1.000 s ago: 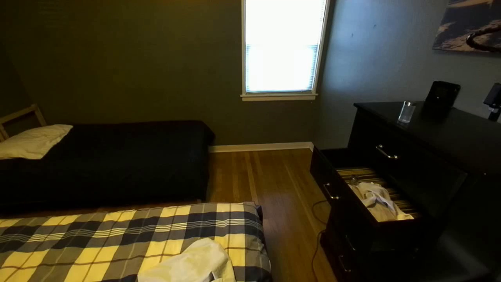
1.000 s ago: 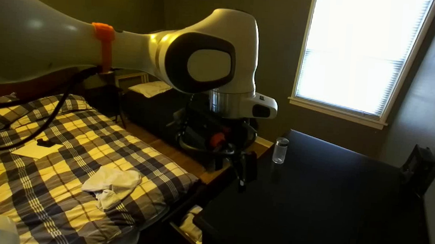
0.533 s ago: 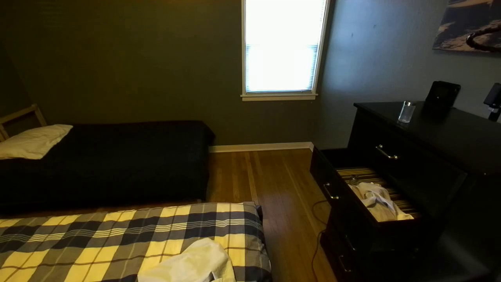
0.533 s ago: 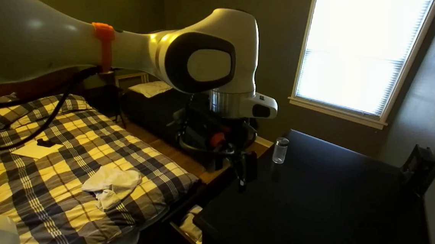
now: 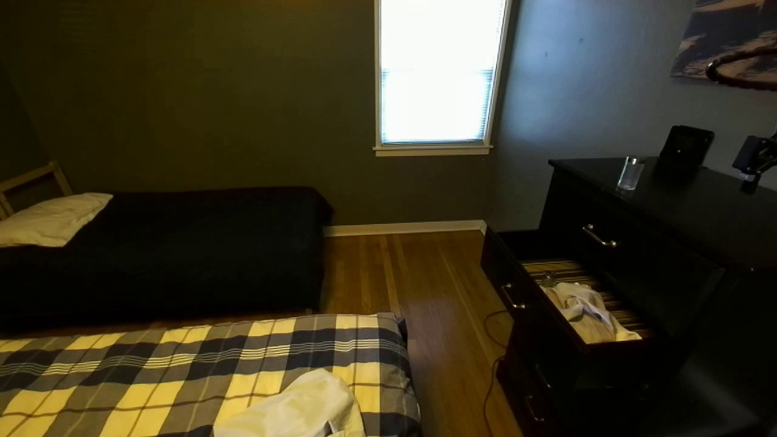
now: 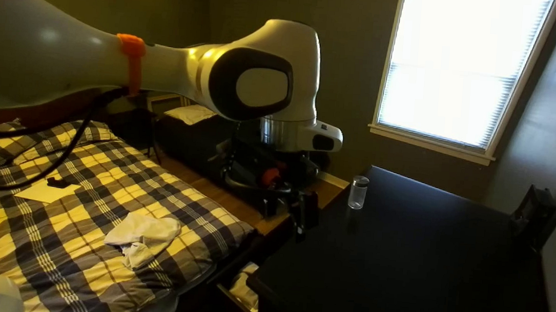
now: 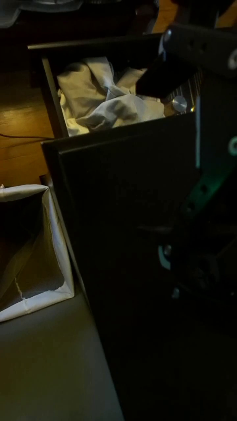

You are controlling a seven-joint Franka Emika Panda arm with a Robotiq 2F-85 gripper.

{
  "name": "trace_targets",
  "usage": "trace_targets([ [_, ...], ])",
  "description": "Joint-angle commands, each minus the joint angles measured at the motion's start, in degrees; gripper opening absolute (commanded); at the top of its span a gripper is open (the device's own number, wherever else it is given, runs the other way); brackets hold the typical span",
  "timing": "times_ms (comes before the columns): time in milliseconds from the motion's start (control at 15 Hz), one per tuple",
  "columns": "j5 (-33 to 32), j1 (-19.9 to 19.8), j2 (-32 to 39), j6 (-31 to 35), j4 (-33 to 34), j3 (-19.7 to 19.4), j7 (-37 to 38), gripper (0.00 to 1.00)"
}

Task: Remove the shirt from the drawer

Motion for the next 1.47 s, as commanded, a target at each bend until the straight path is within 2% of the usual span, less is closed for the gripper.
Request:
trace_targets([
  [0,0.8,2.3,-0.8,0.3,-4.7,4.2,8.6,1.00],
  [267,3.6,3.6,0.5,1.2,-7.1,9.4,25.9,1.00],
  [333,4.7,3.9,0.8,3.3,-8.0,10.2,29.7,1.00],
  [733,6.8,4.0,4.8,25.2,-14.1,12.6,44.1,1.00],
  [1000,3.3,3.7,11.4,33.3,-16.0,13.6,55.2,1.00],
  [1200,-1.0,4.3,16.6,36.2,-16.0,13.3,62.9,1.00],
  [1400,-3.7,5.5,21.7,36.8,-15.1,12.0,65.7,1.00],
])
